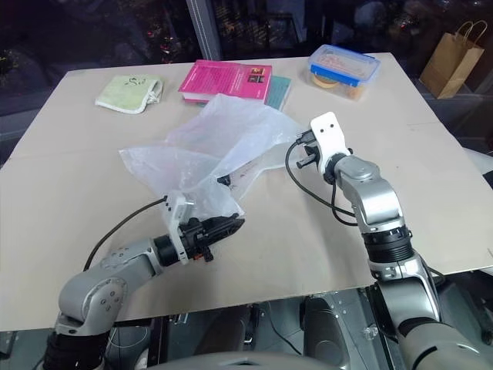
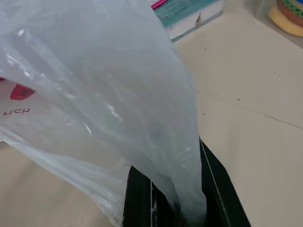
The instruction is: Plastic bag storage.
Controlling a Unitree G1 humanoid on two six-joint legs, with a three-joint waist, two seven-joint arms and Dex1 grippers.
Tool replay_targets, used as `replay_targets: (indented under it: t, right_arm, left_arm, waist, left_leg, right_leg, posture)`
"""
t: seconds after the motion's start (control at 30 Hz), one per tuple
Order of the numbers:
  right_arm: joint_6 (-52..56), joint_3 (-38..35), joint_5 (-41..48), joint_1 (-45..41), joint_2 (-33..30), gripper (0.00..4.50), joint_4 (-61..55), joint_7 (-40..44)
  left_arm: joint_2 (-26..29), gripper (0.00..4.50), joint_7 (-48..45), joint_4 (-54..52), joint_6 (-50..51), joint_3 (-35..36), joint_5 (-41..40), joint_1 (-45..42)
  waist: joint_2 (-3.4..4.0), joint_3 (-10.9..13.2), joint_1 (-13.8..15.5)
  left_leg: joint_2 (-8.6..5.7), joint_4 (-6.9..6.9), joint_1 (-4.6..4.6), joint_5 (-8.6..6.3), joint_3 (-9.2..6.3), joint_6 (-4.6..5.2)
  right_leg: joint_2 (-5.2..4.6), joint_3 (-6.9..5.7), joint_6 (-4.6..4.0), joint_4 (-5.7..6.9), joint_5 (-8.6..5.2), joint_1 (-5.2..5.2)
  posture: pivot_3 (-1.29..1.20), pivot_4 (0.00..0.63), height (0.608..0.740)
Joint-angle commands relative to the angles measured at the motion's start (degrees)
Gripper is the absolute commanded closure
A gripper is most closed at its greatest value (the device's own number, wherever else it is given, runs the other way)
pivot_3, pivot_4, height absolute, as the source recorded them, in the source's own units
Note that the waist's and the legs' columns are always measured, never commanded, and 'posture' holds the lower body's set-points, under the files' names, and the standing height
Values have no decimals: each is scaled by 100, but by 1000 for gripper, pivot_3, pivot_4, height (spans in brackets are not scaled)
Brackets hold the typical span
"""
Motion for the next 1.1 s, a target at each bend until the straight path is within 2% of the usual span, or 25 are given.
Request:
replay_targets:
  t: [0.03, 0.17, 0.3, 0.37, 0.43, 0.5, 0.53, 0.57, 0.63, 0.67, 0.8, 1.1]
  right_arm:
    - [-128, -106, -24, -97, -69, 4500, -80, 31]
    - [-209, -80, -19, -176, -25, 4500, 36, 49]
    - [-282, -69, -17, -233, 29, 4500, 126, 54]
    - [-312, -63, -23, -256, 50, 4500, 164, 52]
    - [-343, -67, -35, -276, 62, 4500, 197, 47]
    - [-367, -74, -53, -286, 79, 4500, 224, 36]
    - [-375, -73, -62, -286, 81, 4500, 231, 33]
    - [-375, -73, -66, -282, 87, 4500, 228, 27]
    - [-364, -75, -68, -267, 83, 4500, 205, 25]
    - [-353, -80, -67, -257, 77, 4500, 190, 27]
    - [-315, -92, -67, -231, 46, 4500, 152, 32]
    - [-268, -99, -68, -200, 24, 4500, 94, 4]
  left_arm:
    - [249, 4467, -298, -127, -123, 560, -344, 287]
    - [351, 4467, -147, 154, 676, 1486, -1939, 154]
    - [462, 4467, 512, 693, 1137, 2240, -3466, -214]
    - [571, 4467, 801, 834, 1293, 2380, -3959, -328]
    - [768, 4467, 750, 677, 1423, 2239, -3882, -216]
    - [771, 3950, 930, 635, 1494, 2185, -4185, -135]
    - [775, 3482, 1024, 616, 1542, 2166, -4457, -114]
    - [802, 3249, 1066, 547, 1582, 2111, -4509, -81]
    - [866, 2185, 1287, 497, 1729, 1955, -4966, 23]
    - [954, 1821, 1264, 416, 1801, 1899, -5110, 93]
    - [1109, 1821, 1500, 299, 1703, 1712, -5423, 16]
    - [659, 1821, 3492, 684, 945, 1091, -6177, -619]
  waist:
    - [0, 0, -8]
    - [0, 0, 13]
    - [0, 0, -7]
    - [0, 0, -13]
    - [0, 0, -17]
    - [0, 0, -23]
    - [0, 0, -21]
    - [0, 0, -18]
    - [0, 0, -16]
    - [0, 0, -16]
    - [0, 0, -11]
    - [0, 0, 0]
  left_leg:
    - [1, 0, 0, 0, 0, 0]
    - [4, 6, 0, 1, -7, 0]
    - [4, 11, 1, 1, -9, 1]
    - [5, 11, 1, 1, -13, 0]
    - [5, 11, 1, 0, -11, 0]
    - [2, 9, 1, 0, -5, 0]
    - [3, 9, 1, 0, -6, 0]
    - [3, 9, 0, 0, -6, 0]
    - [4, 9, 1, 0, -7, 0]
    - [5, 9, 1, 0, -8, 0]
    - [5, 9, 1, 0, -7, 0]
    - [3, 9, 3, 0, -6, -1]
  right_leg:
    - [1, 0, 0, 0, 0, 0]
    - [1, -10, 2, 1, -1, 4]
    - [2, -11, 3, 2, 0, 6]
    - [5, -14, 3, 3, 0, 6]
    - [4, -12, 2, 3, 0, 6]
    - [4, -5, 1, 2, 0, 5]
    - [3, -1, 1, 2, 0, 3]
    - [4, -3, 1, 1, 0, 3]
    - [4, -5, 1, 2, 0, 3]
    - [4, -6, 1, 2, 0, 4]
    - [5, -6, 0, 3, -1, 3]
    - [4, -2, 0, 2, 0, 4]
  posture:
    - [0, 150, 740]
    - [0, 150, 740]
    - [0, 150, 740]
    - [0, 150, 740]
    - [0, 150, 740]
    - [0, 150, 740]
    - [0, 150, 740]
    - [0, 150, 740]
    - [0, 150, 740]
    - [0, 150, 740]
    - [0, 150, 740]
    - [0, 150, 740]
